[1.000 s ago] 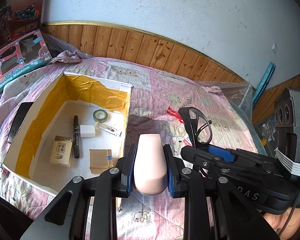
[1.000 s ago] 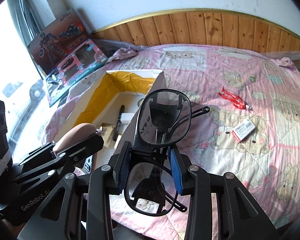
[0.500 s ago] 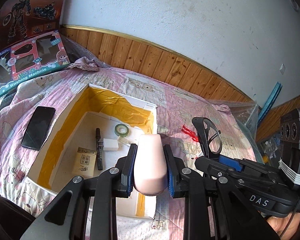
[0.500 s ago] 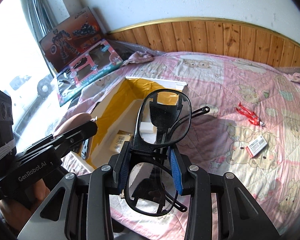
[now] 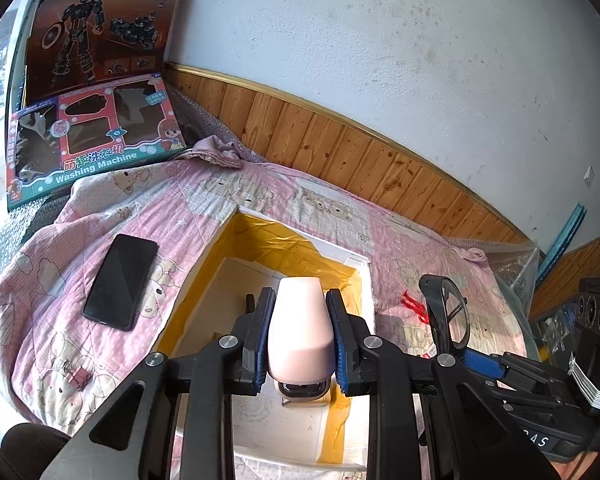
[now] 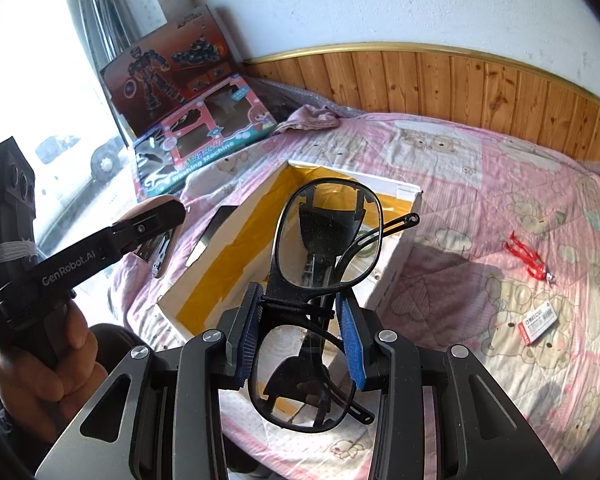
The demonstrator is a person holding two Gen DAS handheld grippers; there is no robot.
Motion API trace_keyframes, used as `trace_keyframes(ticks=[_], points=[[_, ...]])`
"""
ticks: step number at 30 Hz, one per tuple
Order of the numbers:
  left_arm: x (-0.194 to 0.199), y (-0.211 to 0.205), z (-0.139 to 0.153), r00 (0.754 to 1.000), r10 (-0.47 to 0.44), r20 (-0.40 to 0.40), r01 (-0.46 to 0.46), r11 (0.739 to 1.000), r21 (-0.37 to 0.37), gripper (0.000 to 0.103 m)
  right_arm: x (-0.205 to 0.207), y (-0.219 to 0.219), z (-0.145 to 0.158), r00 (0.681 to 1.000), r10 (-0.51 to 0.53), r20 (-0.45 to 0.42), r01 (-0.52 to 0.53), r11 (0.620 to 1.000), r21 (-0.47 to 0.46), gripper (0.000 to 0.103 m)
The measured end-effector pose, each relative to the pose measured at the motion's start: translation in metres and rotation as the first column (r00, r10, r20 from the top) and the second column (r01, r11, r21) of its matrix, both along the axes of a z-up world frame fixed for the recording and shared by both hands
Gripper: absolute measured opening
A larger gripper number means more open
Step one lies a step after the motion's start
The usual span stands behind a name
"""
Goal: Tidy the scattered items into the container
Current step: 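Carry the glasses in the right tool over the box while the left tool carries the cylinder, then lower the glasses in the right tool into the box while the left tool lowers the cylinder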
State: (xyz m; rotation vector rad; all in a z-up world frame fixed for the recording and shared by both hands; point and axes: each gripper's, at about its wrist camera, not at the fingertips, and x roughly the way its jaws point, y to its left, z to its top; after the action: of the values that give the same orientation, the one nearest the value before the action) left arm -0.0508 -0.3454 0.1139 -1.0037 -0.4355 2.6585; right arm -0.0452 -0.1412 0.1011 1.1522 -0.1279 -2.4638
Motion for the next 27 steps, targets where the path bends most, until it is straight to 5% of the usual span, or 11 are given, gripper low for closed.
trace_keyframes(ticks=[10,27], points=[[-0.009,0.0,-0.02,0.999,-0.003,0.043,0.003,1.0,0.002,0.026,-0.039,-0.019,0.002,0.999,0.052,0.01,-0.053,0.998,0.019,0.039],[-0.016,0.038,-0.083,0.971,-0.102,0.215,0.106,0.994,-0.006,0.027,-0.13,-0.071,-0.034,0.963,0.262,0.065,-0.27,0.932,0.241,0.039]])
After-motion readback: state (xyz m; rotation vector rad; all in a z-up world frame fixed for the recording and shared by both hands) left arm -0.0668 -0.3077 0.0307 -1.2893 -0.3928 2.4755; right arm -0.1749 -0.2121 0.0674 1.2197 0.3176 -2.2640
